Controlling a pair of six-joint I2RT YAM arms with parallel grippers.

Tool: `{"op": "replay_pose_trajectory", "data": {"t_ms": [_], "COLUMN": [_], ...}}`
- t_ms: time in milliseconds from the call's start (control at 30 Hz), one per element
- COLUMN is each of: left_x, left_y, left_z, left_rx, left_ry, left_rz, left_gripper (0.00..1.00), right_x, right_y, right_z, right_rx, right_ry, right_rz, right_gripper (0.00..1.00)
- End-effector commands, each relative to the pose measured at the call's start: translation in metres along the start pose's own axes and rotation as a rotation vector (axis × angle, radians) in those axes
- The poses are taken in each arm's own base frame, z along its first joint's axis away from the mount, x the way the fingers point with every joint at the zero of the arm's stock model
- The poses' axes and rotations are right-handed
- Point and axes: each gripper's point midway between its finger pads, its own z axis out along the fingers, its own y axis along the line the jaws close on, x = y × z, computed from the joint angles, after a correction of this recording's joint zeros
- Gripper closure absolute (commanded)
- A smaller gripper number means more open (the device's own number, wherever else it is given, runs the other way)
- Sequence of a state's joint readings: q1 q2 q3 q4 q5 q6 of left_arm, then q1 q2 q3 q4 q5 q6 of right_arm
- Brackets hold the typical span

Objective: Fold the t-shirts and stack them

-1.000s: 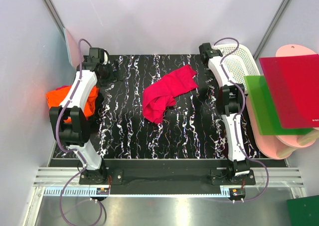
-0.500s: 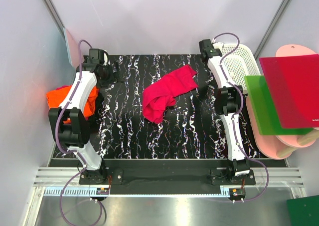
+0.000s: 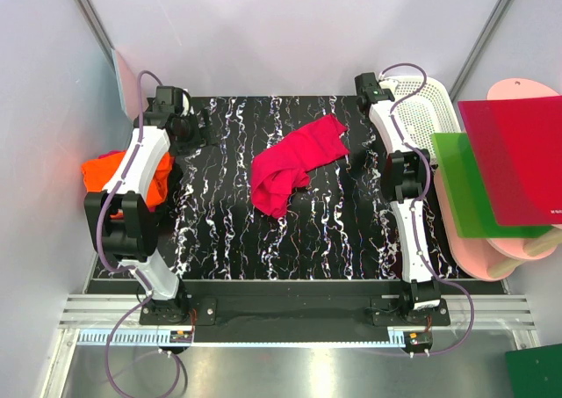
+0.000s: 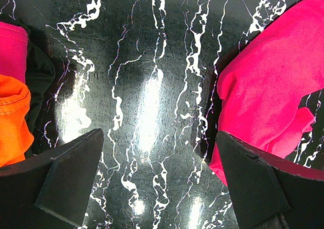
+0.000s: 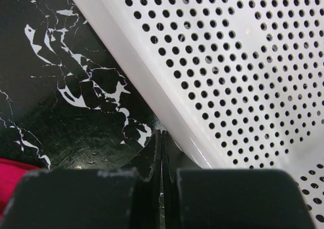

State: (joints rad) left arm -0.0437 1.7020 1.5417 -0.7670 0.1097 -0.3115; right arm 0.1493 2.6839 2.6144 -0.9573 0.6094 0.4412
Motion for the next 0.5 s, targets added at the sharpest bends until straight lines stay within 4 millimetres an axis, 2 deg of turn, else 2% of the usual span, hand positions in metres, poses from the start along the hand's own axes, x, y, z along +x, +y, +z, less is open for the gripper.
{"op": "replay_pose_trajectory", "data": {"t_ms": [0,333,467], "left_x": [-0.009,-0.003,0.001], "left_y": [-0.008,-0.006,-0.006], "left_z": [-0.016,-0.019,-0.018], "left_rx": [0.041,0.04,0.039], "left_ry": [-0.055,-0.051,-0.044], "left_rz": [0.011,0.009,0.011], "left_gripper": [0.01,0.01,0.01], "right_x": [-0.048,-0.048,-0.055], "right_y": [-0.089,-0.11,-0.099], "right_z": [0.011,0.014,0.004], "right_rx": [0.216,0.245,0.168], "right_ry": [-0.077,-0.052,-0.044], "right_rz": [0.085,0.115,0.131], "right_gripper": [1.0,1.0,1.0]}}
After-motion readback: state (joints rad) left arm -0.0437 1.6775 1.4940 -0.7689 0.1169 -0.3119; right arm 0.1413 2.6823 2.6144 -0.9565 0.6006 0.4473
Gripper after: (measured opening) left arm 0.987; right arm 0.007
